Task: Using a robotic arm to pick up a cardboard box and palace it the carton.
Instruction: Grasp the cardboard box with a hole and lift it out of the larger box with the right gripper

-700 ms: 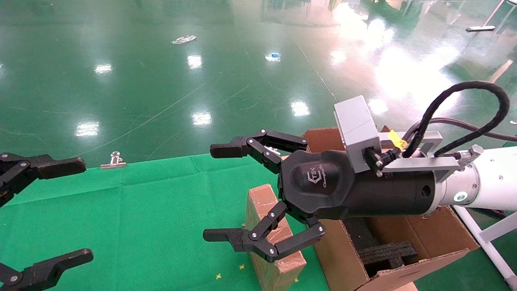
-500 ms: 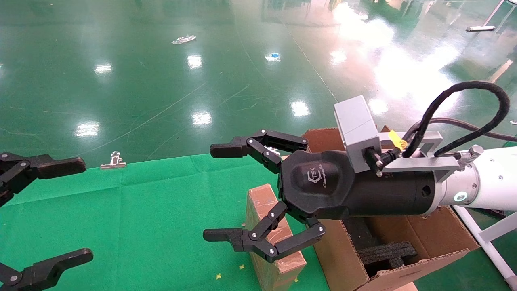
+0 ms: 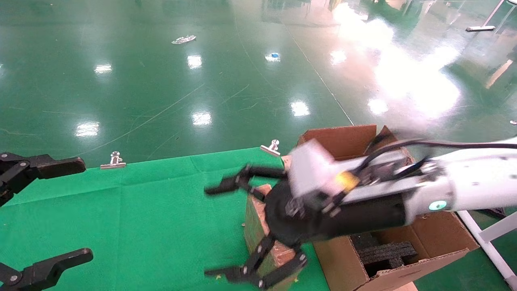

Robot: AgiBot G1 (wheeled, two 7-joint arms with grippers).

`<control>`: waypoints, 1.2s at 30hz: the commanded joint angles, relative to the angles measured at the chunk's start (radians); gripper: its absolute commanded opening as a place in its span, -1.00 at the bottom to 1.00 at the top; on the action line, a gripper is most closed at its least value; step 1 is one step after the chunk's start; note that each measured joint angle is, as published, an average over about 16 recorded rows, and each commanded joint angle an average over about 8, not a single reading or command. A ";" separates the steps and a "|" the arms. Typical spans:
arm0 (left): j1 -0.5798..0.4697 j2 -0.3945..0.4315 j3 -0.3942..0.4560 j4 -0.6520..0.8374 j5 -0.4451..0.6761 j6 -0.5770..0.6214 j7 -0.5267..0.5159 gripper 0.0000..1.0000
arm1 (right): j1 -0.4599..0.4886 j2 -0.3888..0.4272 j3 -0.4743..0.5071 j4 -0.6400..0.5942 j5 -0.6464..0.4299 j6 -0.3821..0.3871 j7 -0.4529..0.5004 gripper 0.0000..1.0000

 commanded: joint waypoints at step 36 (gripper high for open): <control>-0.001 -0.001 0.003 0.000 -0.002 -0.001 0.001 1.00 | 0.797 -0.132 -0.803 0.014 -0.473 -0.036 0.216 1.00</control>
